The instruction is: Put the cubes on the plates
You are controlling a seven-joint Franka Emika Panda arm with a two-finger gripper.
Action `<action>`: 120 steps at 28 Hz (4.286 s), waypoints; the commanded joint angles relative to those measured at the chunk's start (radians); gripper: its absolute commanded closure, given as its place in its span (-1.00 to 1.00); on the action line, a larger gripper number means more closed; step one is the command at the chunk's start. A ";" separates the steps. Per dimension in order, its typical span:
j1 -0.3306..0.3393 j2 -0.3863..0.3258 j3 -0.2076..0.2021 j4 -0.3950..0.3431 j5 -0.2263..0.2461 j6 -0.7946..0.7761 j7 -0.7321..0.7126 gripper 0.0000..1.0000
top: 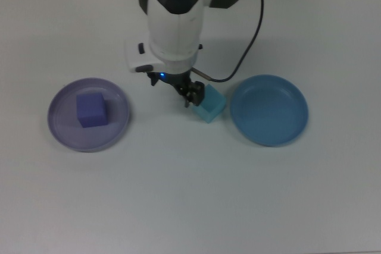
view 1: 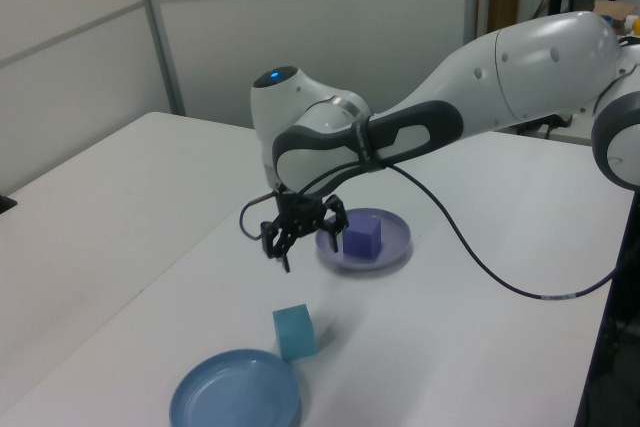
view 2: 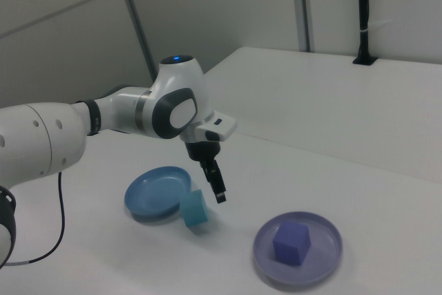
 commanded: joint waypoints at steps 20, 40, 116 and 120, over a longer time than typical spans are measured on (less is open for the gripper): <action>0.107 0.092 0.026 -0.043 -0.036 0.188 0.284 -1.00; 0.108 0.043 0.027 -0.072 -0.047 0.088 0.275 -1.00; -0.028 -0.213 0.170 0.009 -0.103 -0.254 -0.469 -1.00; -0.071 -0.277 0.138 -0.008 -0.053 -0.317 -0.575 -1.00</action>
